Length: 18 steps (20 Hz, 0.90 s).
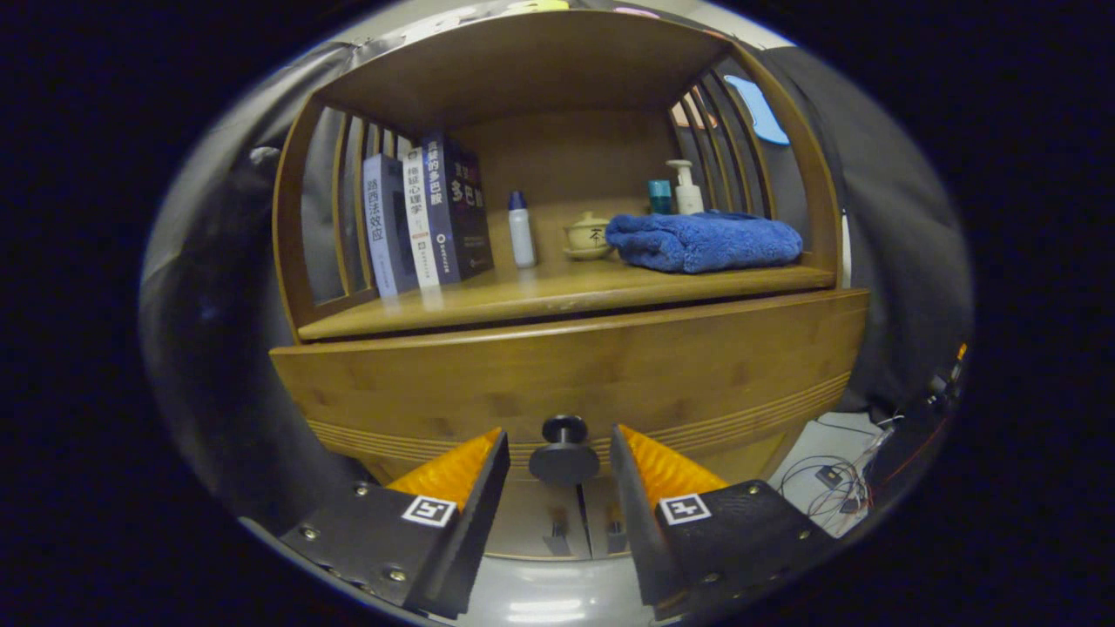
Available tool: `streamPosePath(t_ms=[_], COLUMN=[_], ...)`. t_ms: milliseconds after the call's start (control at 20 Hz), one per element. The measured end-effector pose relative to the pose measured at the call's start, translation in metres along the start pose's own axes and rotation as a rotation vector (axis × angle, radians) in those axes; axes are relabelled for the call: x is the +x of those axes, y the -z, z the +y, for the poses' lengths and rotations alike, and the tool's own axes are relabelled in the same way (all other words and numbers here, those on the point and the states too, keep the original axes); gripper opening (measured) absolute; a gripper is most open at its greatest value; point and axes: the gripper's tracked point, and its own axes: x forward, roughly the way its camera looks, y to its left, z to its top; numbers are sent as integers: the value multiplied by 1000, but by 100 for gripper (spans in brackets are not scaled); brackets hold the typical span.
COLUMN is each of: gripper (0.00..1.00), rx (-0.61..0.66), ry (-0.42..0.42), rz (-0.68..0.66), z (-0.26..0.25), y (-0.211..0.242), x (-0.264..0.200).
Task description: Pull open the drawer, take out the items inside it, and place them on the countertop above the cabinet.
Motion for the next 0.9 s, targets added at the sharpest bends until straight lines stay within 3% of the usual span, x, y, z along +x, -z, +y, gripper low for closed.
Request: streamPosePath(t_ms=[150, 200, 350, 500, 550, 900], gripper=[72, 72, 44, 39, 32, 32], rx=[0, 4, -55, -64, -61, -37], ry=[-7, -50, -46, -33, -24, 28], rz=[20, 15, 34, 56, 60, 74], z=[-7, 0, 4, 4, 2, 3], y=[5, 1, 6, 7, 7, 20], x=[10, 7, 11, 11, 14, -29])
